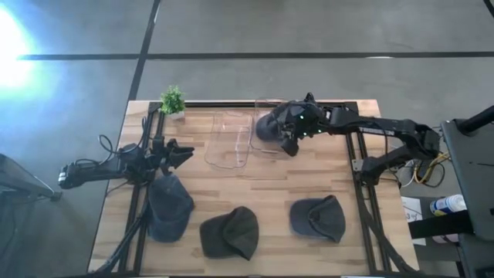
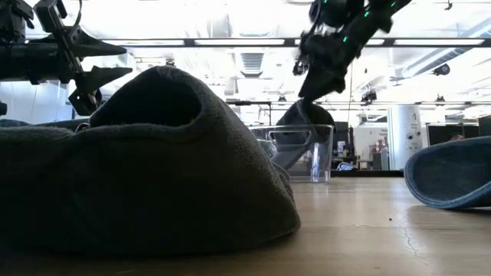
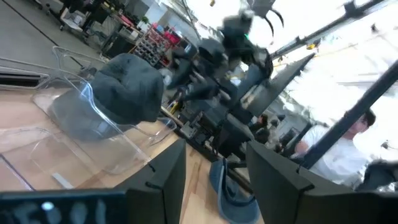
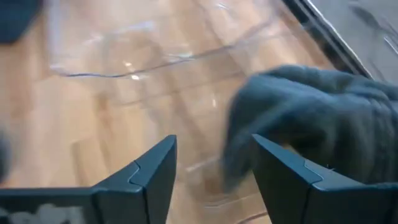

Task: Pick & Place hat
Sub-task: Put the right black cap into the right transparent bin, then put the black cap into the right transparent bin

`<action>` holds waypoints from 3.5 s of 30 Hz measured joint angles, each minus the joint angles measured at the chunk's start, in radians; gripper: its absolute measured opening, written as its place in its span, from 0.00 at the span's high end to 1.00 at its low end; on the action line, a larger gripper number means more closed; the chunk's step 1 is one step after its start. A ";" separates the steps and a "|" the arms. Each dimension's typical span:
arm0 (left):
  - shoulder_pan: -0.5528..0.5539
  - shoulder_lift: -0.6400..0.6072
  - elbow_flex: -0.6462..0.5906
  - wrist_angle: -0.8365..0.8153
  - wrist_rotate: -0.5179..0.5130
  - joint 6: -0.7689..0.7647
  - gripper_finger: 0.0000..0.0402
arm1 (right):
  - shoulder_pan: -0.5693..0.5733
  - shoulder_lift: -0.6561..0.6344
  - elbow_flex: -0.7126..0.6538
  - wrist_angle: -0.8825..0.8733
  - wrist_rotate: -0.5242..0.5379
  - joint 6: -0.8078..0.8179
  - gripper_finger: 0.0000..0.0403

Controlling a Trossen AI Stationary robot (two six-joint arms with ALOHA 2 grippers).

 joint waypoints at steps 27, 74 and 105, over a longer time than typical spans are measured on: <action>-0.046 0.128 0.000 0.276 0.079 -0.560 0.60 | 0.490 0.442 0.204 0.216 -0.189 0.025 0.55; -0.054 0.170 0.000 0.128 0.379 -0.513 0.60 | 0.512 1.068 1.071 -0.199 -0.340 0.220 0.51; -0.054 0.170 0.000 0.128 0.377 -0.551 0.60 | 0.561 0.566 1.090 -0.791 0.611 0.171 0.96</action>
